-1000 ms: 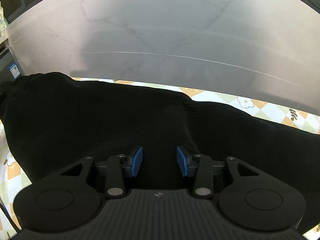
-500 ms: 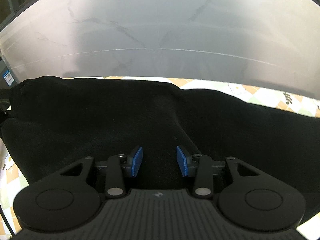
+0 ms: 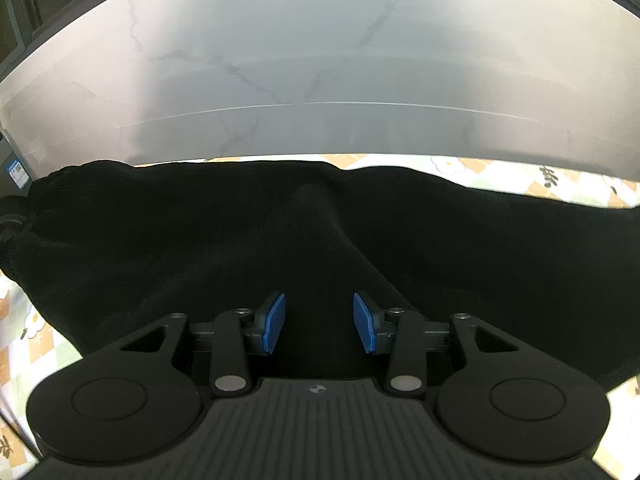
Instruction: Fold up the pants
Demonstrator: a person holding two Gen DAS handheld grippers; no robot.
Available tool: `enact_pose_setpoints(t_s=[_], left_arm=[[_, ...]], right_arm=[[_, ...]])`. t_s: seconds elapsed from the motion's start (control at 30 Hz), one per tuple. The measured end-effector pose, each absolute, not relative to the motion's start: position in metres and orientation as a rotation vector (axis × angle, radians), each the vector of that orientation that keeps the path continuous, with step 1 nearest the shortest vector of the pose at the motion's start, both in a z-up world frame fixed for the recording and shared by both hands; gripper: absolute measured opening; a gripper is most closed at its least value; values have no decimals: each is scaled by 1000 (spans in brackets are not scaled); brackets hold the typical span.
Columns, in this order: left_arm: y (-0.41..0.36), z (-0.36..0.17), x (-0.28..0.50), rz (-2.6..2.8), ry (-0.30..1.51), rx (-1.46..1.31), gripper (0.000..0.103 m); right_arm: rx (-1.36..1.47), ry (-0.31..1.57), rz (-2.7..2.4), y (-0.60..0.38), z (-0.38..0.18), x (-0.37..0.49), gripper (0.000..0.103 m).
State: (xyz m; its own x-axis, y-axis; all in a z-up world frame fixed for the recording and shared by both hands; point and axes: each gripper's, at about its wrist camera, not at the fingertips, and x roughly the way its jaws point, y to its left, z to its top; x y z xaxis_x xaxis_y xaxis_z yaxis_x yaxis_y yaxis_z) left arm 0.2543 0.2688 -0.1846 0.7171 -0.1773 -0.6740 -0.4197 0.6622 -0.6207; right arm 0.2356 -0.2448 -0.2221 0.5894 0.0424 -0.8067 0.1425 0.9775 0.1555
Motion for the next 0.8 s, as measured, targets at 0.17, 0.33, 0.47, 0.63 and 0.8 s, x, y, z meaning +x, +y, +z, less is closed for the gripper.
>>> enact_pose_setpoints(t_s=[0.17,0.33,0.47,0.63,0.8], left_arm=[[258,-218,245,194,838,-1001,57],[253,-236,259,243,828,-980,65],[250,-246,267,261,829,-972,66],[246,-232,271,270,838,-874,36],[264,-232,286,327,822,-846,35]], right_arm=[[263,944,-80,-252,-219,222,41],[301,934,-141,-270,-212,203,41],[325,941,-198,-284,-214,183,41],[388,966,-284,-300,-223,164,41],[409,968,-304,-301,-221,153,41]])
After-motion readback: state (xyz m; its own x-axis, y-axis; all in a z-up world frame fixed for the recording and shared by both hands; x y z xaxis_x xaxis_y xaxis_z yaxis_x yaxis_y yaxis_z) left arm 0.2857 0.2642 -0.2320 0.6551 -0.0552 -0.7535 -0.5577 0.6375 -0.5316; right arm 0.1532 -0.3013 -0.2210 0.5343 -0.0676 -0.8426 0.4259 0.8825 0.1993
